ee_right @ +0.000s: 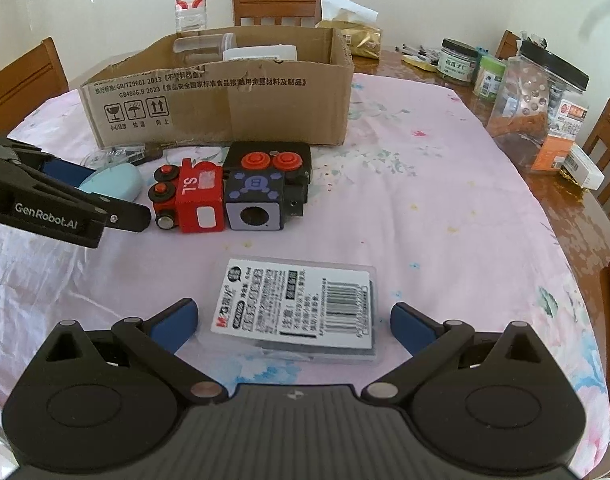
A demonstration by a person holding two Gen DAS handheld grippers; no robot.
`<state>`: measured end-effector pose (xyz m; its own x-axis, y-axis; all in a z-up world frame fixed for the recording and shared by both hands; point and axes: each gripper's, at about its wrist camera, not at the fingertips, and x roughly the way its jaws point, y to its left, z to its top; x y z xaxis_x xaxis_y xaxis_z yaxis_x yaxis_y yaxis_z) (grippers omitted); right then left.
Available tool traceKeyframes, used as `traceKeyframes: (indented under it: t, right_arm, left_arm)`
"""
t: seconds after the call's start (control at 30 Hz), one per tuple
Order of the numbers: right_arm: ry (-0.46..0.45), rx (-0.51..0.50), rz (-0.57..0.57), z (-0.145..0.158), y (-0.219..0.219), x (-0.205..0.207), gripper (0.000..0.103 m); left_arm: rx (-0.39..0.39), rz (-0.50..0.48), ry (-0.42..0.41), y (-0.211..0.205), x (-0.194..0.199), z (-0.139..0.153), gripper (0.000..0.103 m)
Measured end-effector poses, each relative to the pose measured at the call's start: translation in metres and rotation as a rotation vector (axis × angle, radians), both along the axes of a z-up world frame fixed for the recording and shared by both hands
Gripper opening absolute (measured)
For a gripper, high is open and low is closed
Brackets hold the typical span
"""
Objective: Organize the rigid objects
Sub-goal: 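Lift the battery package with the right tool while the left tool approaches the light blue case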
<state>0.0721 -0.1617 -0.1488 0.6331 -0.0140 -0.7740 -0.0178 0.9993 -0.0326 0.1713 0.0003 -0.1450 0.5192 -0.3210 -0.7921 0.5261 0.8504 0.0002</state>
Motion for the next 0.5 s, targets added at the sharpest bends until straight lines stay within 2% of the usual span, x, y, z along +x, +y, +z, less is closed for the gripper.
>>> traceKeyframes:
  t: [0.2,0.33,0.5]
  right_arm:
    - [-0.007,0.001,0.034,-0.001,0.012,0.005,0.103]
    - [-0.007,0.0,0.077,-0.001,0.018,0.005,0.103]
    - [-0.012,0.002,0.075,0.0,0.016,0.004,0.101]
  left_arm:
    - [-0.001,-0.003,-0.003,-0.003,0.001,0.0,0.077]
    - [0.0,-0.005,0.0,-0.003,-0.003,0.001,0.074]
    - [-0.002,-0.006,-0.004,0.0,-0.004,0.0,0.074]
